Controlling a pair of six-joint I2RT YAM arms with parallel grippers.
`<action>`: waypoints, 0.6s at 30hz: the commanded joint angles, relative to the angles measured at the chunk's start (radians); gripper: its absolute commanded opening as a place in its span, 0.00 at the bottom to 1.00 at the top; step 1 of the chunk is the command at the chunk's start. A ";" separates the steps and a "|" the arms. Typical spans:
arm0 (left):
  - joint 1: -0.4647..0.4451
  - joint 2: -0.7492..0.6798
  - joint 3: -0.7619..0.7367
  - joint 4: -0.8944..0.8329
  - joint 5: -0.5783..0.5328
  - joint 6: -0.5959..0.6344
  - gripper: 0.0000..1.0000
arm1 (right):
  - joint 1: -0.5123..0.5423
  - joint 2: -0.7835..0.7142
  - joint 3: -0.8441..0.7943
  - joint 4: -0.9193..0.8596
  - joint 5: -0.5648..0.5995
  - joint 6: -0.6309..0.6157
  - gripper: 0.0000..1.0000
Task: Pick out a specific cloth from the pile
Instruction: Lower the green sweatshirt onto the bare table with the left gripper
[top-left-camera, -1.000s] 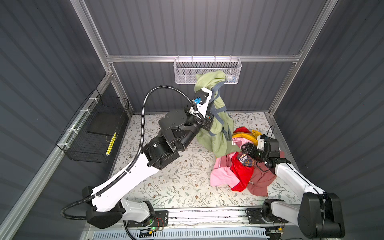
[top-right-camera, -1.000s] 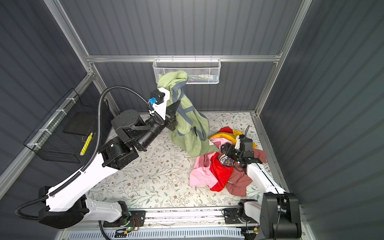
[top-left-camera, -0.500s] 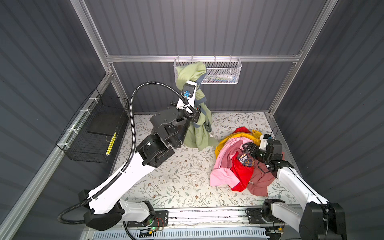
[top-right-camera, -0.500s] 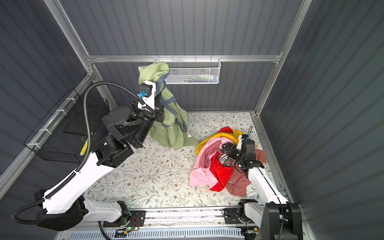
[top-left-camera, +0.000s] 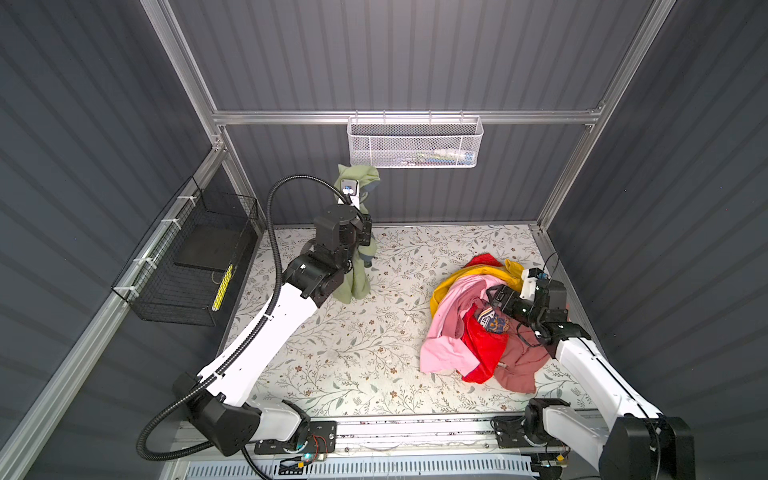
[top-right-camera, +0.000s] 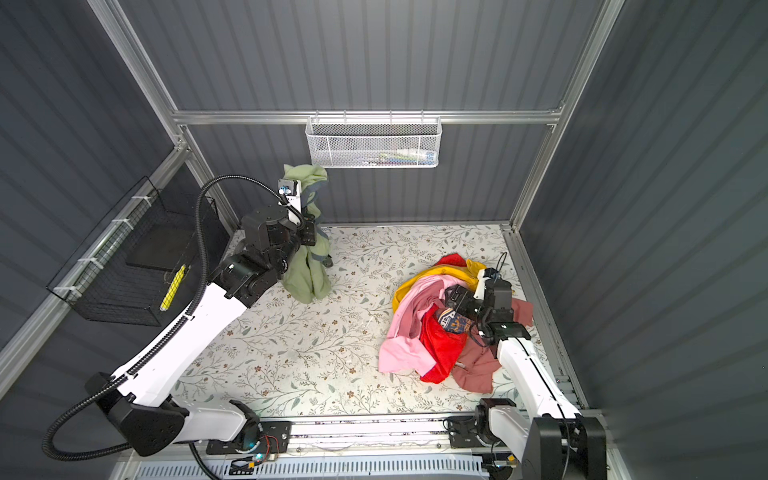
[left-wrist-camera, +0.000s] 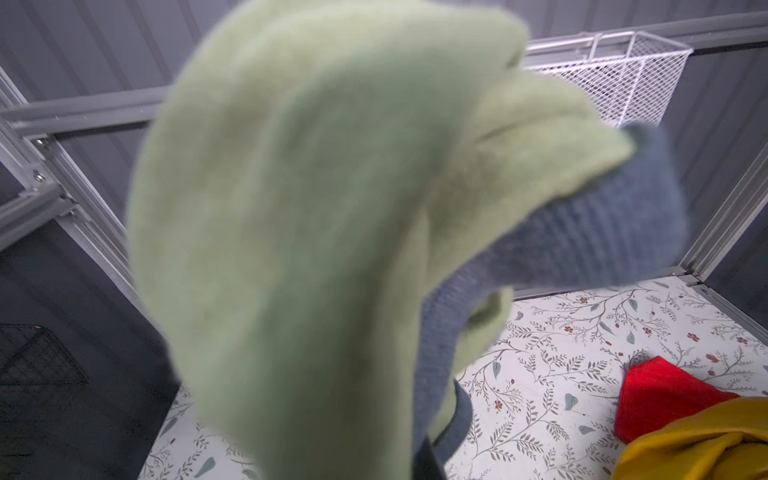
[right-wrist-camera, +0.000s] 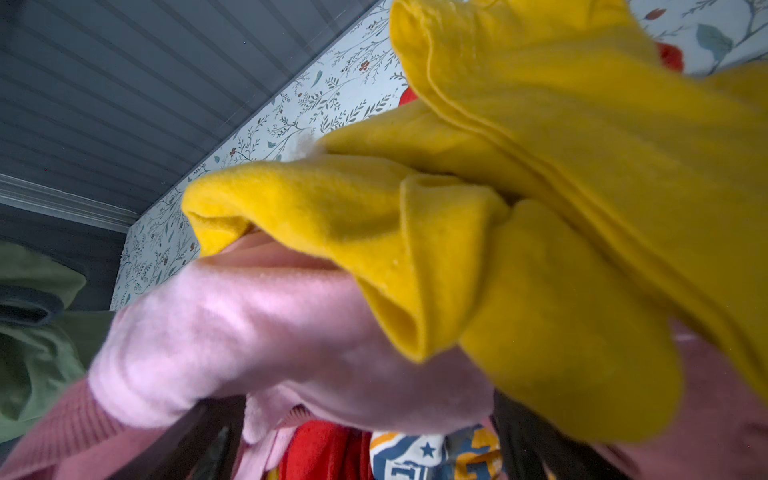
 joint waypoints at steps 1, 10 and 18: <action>0.006 0.032 0.010 0.038 0.112 -0.086 0.00 | -0.004 0.000 0.025 -0.007 -0.003 -0.009 0.92; 0.006 0.106 0.224 0.097 0.300 -0.147 0.00 | -0.002 -0.005 0.037 -0.020 -0.010 -0.005 0.91; 0.073 0.075 0.122 0.027 0.197 -0.176 0.00 | -0.002 -0.009 0.038 -0.020 -0.006 -0.005 0.91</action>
